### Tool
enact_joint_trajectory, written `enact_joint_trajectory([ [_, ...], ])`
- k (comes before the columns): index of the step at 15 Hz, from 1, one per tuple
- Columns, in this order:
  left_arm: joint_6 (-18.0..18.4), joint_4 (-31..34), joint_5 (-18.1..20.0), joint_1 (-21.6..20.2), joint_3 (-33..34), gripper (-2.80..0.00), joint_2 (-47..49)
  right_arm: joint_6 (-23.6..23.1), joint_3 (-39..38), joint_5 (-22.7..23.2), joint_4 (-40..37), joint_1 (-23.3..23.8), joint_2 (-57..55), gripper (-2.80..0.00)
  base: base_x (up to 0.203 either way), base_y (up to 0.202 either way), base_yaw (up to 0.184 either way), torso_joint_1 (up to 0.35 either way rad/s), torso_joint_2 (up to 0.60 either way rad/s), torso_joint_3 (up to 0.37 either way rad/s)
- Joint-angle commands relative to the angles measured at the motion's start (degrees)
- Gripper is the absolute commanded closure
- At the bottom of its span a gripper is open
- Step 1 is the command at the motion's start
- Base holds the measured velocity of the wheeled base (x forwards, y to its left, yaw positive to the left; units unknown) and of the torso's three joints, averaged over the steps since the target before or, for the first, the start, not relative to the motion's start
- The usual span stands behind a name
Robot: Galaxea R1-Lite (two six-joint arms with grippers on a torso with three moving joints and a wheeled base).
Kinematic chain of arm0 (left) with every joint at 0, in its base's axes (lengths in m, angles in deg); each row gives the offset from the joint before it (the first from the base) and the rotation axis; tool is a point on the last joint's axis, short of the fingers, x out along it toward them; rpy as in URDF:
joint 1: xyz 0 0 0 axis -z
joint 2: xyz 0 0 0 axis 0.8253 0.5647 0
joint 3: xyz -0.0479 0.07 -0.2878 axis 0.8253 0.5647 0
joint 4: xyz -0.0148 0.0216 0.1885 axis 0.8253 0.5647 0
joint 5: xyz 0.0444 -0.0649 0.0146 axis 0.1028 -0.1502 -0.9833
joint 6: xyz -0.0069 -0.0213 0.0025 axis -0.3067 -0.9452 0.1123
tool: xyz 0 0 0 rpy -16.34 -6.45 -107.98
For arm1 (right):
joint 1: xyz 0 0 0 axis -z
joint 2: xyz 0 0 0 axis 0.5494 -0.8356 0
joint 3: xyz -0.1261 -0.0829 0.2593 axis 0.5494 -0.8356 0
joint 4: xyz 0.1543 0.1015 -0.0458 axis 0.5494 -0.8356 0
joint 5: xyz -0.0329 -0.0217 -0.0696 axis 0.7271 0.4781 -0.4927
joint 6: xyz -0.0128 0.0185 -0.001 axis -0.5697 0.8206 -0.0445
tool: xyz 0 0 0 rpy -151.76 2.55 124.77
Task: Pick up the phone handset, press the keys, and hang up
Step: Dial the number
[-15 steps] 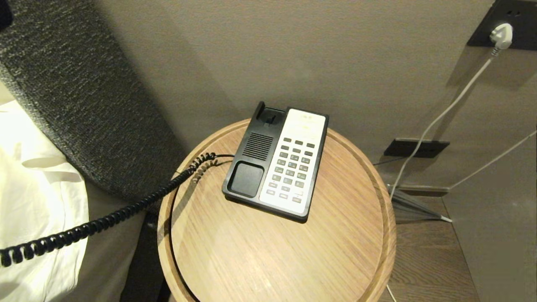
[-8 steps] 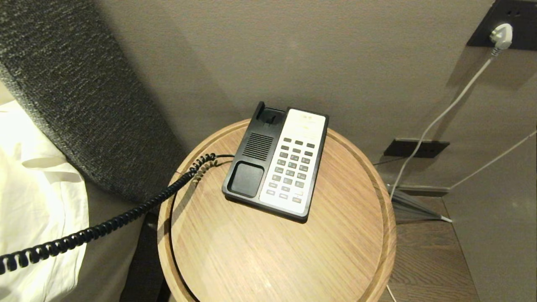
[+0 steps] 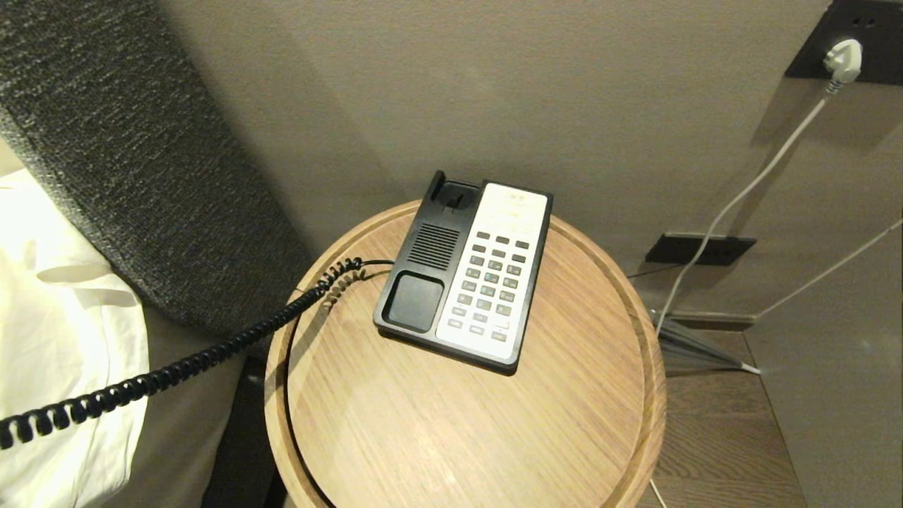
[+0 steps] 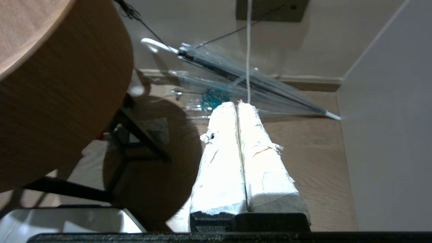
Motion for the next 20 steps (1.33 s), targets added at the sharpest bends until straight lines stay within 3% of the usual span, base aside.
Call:
enact_joint_trajectory([
  [1,-0.18,-0.04,-0.04,-0.87,-0.96,0.0,-0.11,-0.03,6.8,1.12,-4.08,0.0,0.02,0.0,0.0,0.0,0.0,0.0,0.0,0.0],
  [3,-0.32,-0.6,0.02,-0.86,-0.53,0.0,-0.11,0.21,23.45,3.65,-15.12,0.0,-0.45,0.0,0.0,0.0,0.0,0.0,0.0,0.0],
  [5,-0.53,-0.96,1.07,-0.81,0.43,0.0,0.28,2.39,39.46,5.27,-20.6,0.16,-6.5,0.0,0.0,0.0,0.0,0.0,0.0,0.0],
  [9,-0.6,-1.18,2.09,-0.86,0.79,0.0,1.2,4.77,50.93,7.42,-21.55,0.07,-38.52,0.0,0.0,0.0,0.0,0.0,0.0,0.0],
  [12,-0.73,-1.18,2.07,-0.87,2.73,0.0,0.39,5.38,56.87,5.21,-15.29,-3.28,-64.1,0.0,0.0,0.0,0.0,0.0,0.0,0.0],
  [14,-0.78,-1.18,2.15,-0.87,3.88,0.0,-0.03,7.03,61.63,-1.17,-8.83,-12.14,-77.64,0.0,0.0,0.0,0.0,0.0,0.0,0.0],
  [18,-0.71,-1.18,2.15,-0.87,4.91,0.0,-0.64,11.52,67.86,-15.3,-0.88,-37.2,-89.5,0.0,0.0,0.0,0.0,0.0,0.0,0.0],
  [20,-0.71,-1.18,2.15,-0.8,5.1,0.0,-0.89,12.68,70.15,-21.21,2.74,-43.98,-93.98,0.0,0.0,0.0,0.0,0.0,0.0,0.0],
])
